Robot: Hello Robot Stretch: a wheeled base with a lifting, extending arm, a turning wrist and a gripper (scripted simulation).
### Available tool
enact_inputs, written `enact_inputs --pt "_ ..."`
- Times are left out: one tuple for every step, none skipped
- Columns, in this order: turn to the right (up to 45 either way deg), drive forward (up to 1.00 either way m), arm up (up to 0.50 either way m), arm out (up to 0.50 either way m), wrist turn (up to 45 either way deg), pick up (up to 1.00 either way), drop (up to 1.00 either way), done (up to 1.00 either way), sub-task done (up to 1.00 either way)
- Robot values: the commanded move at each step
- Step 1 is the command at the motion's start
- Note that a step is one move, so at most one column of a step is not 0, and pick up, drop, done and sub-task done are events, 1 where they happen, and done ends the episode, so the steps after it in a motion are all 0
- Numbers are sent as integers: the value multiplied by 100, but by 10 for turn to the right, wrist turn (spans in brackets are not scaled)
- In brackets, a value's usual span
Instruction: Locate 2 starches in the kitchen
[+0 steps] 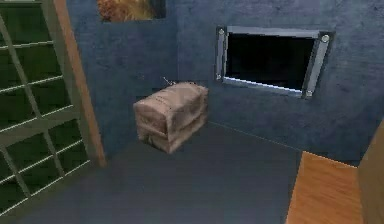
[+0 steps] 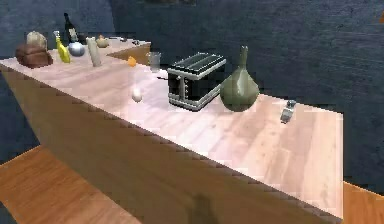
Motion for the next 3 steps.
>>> enact_inputs --pt "360 0 0 0 0 0 0 0 0" --pt "0 100 0 0 0 0 0 0 0" --pt "0 5 0 0 0 0 0 0 0"
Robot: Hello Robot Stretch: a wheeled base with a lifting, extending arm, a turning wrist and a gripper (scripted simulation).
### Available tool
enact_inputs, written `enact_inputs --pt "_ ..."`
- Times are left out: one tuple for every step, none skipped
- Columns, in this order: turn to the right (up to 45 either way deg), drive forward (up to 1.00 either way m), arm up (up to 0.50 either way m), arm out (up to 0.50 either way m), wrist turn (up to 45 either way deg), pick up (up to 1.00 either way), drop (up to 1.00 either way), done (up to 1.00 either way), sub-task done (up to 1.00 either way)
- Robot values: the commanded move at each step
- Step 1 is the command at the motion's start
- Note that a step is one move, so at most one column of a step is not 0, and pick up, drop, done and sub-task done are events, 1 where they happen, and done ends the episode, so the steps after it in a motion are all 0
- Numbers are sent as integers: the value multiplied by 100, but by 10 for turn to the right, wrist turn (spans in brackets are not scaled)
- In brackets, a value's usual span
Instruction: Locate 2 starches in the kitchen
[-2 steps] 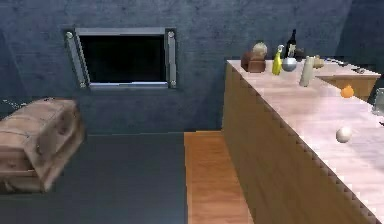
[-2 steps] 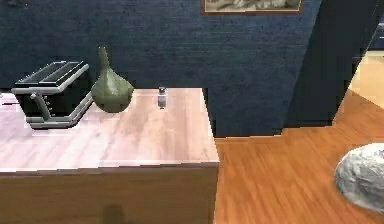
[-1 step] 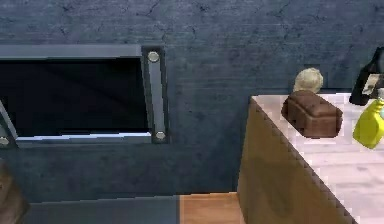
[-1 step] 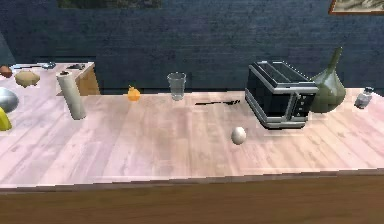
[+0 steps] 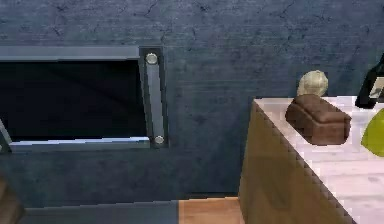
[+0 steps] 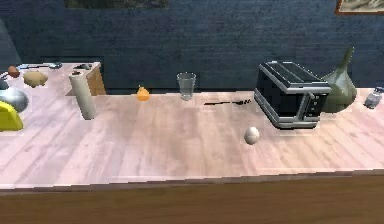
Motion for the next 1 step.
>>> enact_inputs --pt "330 0 0 0 0 0 0 0 0"
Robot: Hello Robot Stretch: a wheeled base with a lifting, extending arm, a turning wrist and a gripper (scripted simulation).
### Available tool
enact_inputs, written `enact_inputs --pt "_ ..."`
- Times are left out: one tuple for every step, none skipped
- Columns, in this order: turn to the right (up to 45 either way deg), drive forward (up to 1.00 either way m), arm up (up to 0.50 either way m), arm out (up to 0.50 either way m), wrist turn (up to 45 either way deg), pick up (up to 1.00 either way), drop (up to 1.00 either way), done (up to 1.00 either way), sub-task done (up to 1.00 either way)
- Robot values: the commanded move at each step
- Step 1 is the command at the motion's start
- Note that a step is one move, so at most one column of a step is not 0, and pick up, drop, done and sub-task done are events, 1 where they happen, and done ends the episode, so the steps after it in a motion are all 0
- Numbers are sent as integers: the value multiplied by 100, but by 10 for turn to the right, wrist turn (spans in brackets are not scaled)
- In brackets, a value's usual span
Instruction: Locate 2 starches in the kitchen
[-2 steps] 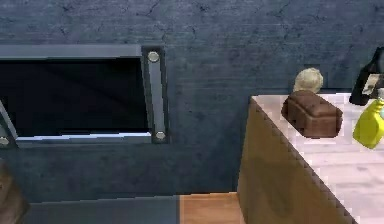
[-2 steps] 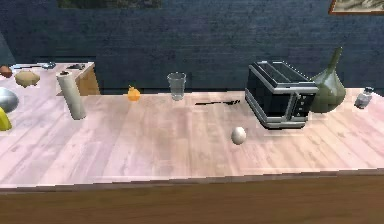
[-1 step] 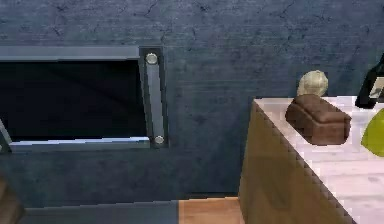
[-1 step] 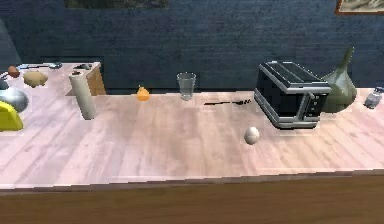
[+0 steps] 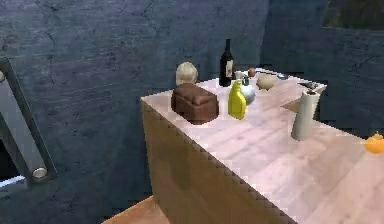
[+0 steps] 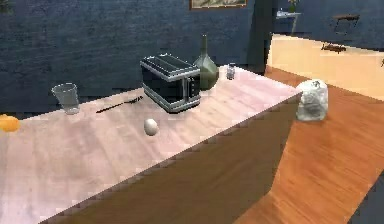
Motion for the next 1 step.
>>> enact_inputs --pt "0 0 0 0 0 0 0 100 0"
